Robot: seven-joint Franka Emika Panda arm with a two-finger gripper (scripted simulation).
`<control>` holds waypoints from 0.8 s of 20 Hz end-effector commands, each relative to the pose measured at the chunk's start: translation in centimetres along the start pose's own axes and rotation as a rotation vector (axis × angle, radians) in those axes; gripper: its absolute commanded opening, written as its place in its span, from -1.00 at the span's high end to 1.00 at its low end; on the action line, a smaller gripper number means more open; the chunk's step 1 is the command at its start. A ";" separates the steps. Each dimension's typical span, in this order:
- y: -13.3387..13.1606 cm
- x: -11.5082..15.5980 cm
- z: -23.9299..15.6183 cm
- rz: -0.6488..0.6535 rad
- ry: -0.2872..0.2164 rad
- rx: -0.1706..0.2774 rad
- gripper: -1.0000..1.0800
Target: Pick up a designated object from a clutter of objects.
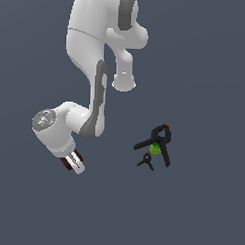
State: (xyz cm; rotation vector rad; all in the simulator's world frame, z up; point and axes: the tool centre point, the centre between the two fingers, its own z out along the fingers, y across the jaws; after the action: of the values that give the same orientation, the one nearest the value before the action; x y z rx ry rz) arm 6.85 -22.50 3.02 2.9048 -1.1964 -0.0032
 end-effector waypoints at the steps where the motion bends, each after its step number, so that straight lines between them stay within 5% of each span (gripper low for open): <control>1: -0.1 0.1 0.3 0.000 0.002 0.001 -0.92; 2: -0.1 0.1 0.3 0.000 0.002 0.001 -0.92; 3: -0.1 0.1 0.3 0.000 0.002 0.001 1.00; 16: -0.1 0.0 0.1 -0.001 0.001 0.001 1.00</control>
State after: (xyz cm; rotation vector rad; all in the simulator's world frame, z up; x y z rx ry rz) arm 6.90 -22.47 2.75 2.9054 -1.1961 -0.0040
